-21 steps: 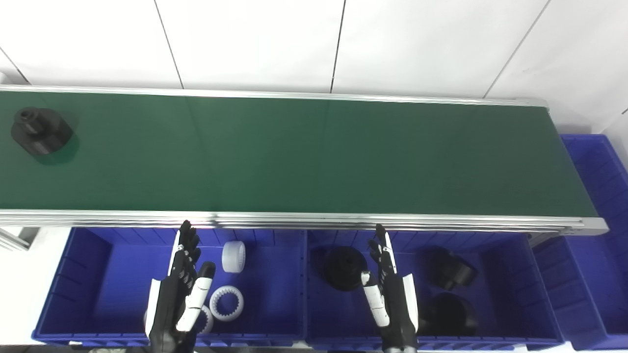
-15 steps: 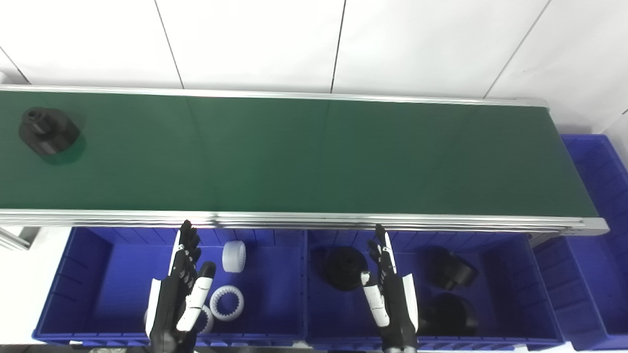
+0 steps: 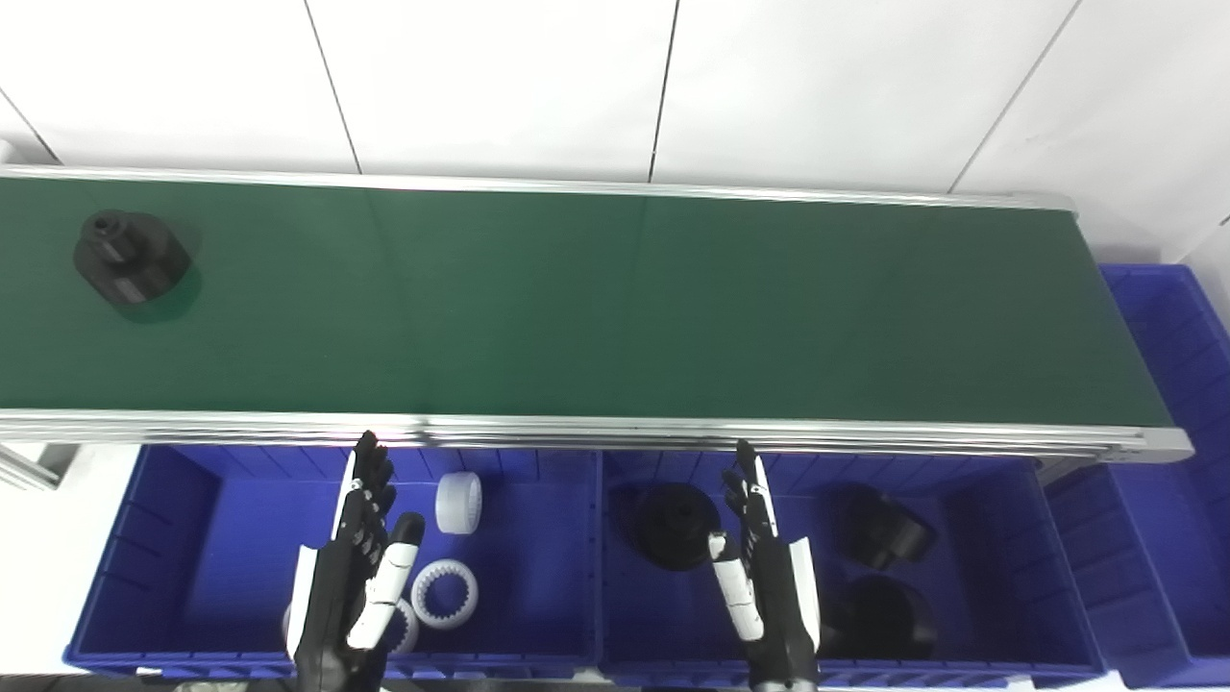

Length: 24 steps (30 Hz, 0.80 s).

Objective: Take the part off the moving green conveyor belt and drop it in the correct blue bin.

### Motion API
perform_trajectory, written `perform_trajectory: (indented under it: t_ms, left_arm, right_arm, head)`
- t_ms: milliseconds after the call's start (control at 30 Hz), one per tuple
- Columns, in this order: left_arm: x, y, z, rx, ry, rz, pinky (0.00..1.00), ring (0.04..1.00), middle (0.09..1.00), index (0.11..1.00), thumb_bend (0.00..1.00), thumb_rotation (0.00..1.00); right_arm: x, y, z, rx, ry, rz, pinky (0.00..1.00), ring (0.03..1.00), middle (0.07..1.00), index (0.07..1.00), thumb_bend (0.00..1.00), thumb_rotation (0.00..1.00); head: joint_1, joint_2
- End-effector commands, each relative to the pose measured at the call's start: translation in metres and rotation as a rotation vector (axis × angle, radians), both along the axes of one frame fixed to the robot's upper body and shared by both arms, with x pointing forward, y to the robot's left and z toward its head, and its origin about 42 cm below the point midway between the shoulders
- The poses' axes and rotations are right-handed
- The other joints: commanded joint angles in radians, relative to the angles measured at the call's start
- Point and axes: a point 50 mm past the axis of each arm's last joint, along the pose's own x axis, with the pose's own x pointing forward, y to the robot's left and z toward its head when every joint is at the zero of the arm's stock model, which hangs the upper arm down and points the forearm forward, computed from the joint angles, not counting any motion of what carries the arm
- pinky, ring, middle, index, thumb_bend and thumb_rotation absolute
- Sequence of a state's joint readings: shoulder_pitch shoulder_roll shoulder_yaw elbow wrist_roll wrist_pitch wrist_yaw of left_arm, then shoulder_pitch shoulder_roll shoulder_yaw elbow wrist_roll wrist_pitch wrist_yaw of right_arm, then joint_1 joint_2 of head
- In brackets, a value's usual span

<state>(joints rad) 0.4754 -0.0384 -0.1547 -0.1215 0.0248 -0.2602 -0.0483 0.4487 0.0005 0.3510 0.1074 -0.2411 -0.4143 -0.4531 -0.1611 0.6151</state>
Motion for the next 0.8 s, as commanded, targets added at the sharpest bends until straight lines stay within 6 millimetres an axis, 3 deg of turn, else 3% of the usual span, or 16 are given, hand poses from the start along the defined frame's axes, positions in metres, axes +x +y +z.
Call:
perform_trajectory:
  t_ms: [0, 767]
  left_arm:
    - [0.0014, -0.0019, 0.0089, -0.01, -0.047, -0.01, 1.0, 1.0, 1.0, 1.0, 0.55, 0.74]
    - [0.0028, -0.002, 0.0065, -0.005, -0.053, -0.011, 1.0, 1.0, 1.0, 1.0, 0.56, 0.73]
  right_arm:
    - [0.0018, 0.0022, 0.0074, 0.019, -0.067, 0.008, 0.94, 0.955, 0.997, 1.0, 0.67, 1.0]
    - [0.0024, 0.0015, 0.0068, 0.021, -0.065, 0.009, 0.94, 0.952, 0.995, 1.0, 0.67, 1.0]
  head:
    - [0.001, 0.0]
    - [0.002, -0.003]
